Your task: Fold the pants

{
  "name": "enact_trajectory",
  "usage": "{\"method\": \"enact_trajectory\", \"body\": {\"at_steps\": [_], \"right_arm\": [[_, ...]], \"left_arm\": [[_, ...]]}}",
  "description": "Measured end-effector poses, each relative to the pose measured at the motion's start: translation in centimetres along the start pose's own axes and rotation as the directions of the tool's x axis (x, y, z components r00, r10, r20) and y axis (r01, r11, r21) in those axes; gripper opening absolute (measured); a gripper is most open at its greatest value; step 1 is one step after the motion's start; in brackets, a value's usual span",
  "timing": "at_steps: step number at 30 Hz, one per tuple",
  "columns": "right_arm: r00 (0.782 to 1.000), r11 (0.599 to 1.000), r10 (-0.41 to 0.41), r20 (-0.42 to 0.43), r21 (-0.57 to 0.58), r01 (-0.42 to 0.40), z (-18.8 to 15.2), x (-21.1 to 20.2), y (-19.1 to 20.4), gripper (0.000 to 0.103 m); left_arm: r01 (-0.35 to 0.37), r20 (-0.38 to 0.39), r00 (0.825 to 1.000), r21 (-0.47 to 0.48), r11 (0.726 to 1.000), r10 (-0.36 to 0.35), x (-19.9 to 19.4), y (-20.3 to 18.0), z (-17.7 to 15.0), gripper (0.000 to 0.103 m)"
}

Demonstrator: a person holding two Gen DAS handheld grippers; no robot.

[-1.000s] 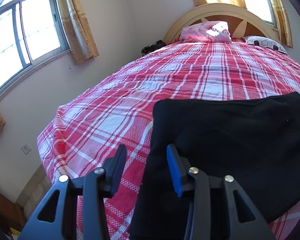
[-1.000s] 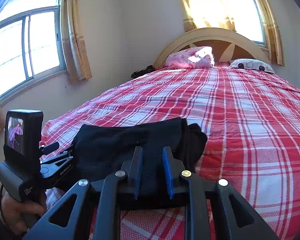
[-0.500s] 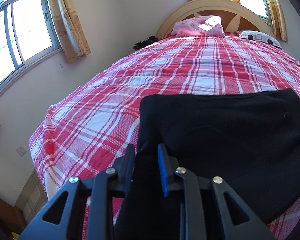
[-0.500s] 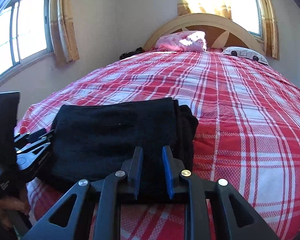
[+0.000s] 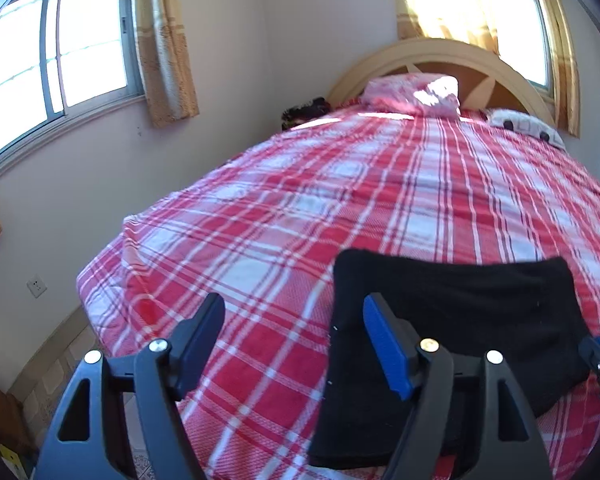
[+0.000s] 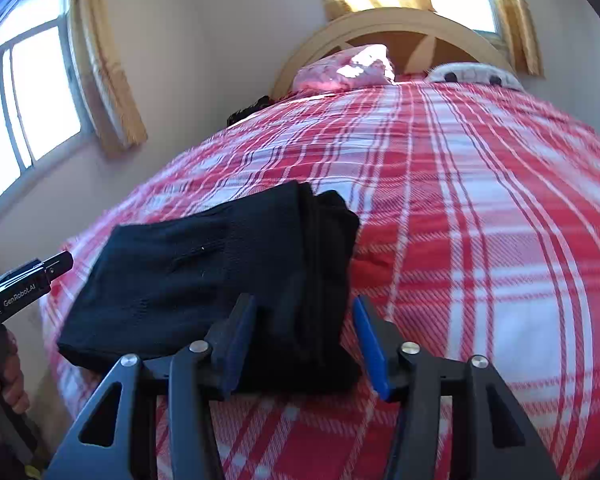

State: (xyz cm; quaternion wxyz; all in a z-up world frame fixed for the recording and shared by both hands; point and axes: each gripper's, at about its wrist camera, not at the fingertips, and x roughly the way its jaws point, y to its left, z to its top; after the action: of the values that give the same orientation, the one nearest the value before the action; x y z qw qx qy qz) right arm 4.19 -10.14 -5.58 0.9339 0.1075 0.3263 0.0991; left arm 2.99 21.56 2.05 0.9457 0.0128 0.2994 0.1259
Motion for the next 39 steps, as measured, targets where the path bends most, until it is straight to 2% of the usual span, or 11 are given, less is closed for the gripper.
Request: {"method": "enact_trajectory", "body": {"at_steps": [5, 7, 8, 10, 14, 20, 29, 31, 35, 37, 39], "right_arm": [[0.984, 0.995, -0.103, 0.148, 0.031, 0.099, -0.7, -4.3, -0.2, 0.053], [0.974, 0.995, -0.097, 0.204, 0.001, 0.099, -0.9, -5.8, 0.9, 0.053], [0.972, 0.996, -0.085, 0.22, -0.017, 0.091, -1.0, -6.3, 1.5, 0.053], [0.974, 0.997, -0.03, 0.226, -0.062, 0.045, -1.1, -6.7, 2.8, 0.053], [0.983, 0.995, 0.042, 0.18, -0.093, -0.025, -1.5, -6.4, 4.5, 0.053], [0.997, 0.999, 0.047, 0.066, -0.02, -0.046, -2.2, -4.7, 3.7, 0.053], [0.999, 0.997, 0.003, -0.032, 0.071, -0.001, -2.8, -5.3, 3.0, 0.056], [0.998, 0.993, 0.009, -0.061, 0.116, -0.002, -2.7, -5.5, 2.9, 0.059], [0.988, 0.985, -0.063, -0.14, 0.154, 0.084, -2.5, -6.0, 3.1, 0.066], [0.987, 0.987, -0.054, -0.152, 0.139, 0.075, -2.8, -6.3, 3.6, 0.066], [0.989, 0.991, -0.044, -0.144, 0.122, 0.062, -3.2, -7.0, 4.2, 0.066]], "left_arm": [[0.014, 0.038, 0.999, -0.066, 0.998, -0.012, -1.0, 1.0, 0.5, 0.075], [0.08, 0.033, 0.996, -0.093, 0.992, -0.077, -1.1, 0.8, 0.0, 0.076], [0.131, 0.012, 0.991, -0.083, 0.988, -0.13, -1.0, 0.0, -0.4, 0.076], [0.165, -0.025, 0.986, -0.043, 0.985, -0.166, -0.6, -1.5, -1.1, 0.076], [0.174, -0.096, 0.98, -0.001, 0.985, -0.173, 0.0, -3.9, -3.0, 0.076], [0.177, -0.185, 0.969, 0.061, 0.982, -0.163, 0.7, -6.0, -5.5, 0.076], [0.17, -0.182, 0.972, 0.111, 0.979, -0.148, -1.5, -6.1, -6.4, 0.076], [0.173, -0.192, 0.97, 0.11, 0.979, -0.15, -1.9, -6.0, -6.6, 0.081], [0.221, -0.258, 0.947, 0.098, 0.97, -0.19, -2.7, -5.9, -7.2, 0.084], [0.235, -0.276, 0.941, 0.106, 0.966, -0.199, -3.1, -5.9, -7.5, 0.091], [0.234, -0.262, 0.944, 0.111, 0.966, -0.199, -4.2, -5.6, -7.7, 0.099]]}}
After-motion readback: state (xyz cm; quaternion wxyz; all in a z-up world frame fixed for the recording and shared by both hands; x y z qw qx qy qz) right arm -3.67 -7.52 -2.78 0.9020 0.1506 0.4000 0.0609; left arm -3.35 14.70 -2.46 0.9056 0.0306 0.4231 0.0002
